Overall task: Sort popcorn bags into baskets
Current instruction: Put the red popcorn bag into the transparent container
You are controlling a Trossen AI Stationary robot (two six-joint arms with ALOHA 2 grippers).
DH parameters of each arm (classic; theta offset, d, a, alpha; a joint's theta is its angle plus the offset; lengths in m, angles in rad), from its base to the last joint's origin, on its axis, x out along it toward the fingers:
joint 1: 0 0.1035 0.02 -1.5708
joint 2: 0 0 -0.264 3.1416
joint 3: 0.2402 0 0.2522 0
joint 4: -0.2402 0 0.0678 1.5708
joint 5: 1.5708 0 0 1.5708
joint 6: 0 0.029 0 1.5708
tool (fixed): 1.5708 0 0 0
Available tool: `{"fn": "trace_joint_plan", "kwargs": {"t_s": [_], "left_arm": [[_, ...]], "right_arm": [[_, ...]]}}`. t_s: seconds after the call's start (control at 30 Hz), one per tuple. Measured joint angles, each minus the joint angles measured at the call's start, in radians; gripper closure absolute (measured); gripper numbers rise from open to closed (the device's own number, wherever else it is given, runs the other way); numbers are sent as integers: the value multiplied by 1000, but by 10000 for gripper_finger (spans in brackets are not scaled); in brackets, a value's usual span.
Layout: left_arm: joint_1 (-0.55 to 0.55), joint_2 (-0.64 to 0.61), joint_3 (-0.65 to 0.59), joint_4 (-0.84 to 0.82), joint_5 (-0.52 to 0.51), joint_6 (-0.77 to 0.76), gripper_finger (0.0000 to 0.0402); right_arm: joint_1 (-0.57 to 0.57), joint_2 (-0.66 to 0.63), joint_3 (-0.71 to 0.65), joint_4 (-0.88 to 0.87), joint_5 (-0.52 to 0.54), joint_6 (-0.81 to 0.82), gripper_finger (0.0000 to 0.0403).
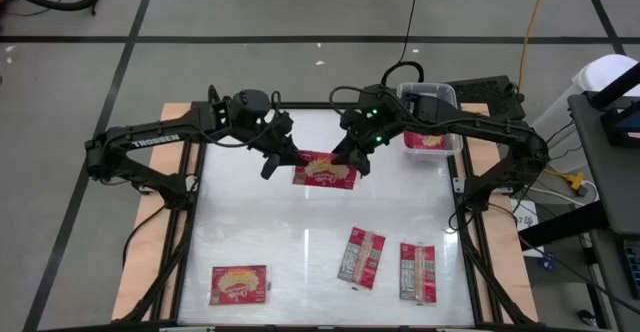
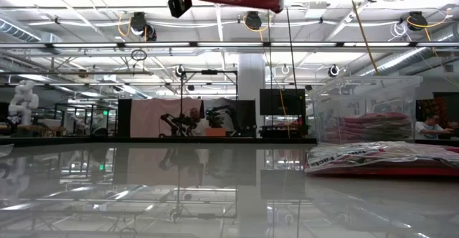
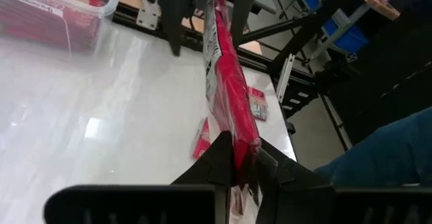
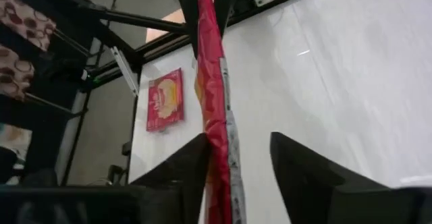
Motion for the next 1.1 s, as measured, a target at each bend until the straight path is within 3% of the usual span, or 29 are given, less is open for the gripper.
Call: {"fn": "trace_joint_plan", "kwargs": {"t_s": [0.2,0.53,0.67,0.87,1.1], "left_arm": [[-1,0,0,6,-21,31,371],[-1,0,0,0,-70,14,371],[-1,0,0,2,-134,-29,368],[0,0,0,8,-256,-53,310],[41,0,0,23,-305,-169,235]], "right_arm": [[13,19,-27,-8,-2,-69,241],[13,21,-67,-2,-56,-77,377],[9,21,-67,-3,-51,-76,391],[-17,21,-68,-3,-51,-6,394],[-41,-14,-68,-21,-18,69,398]]}}
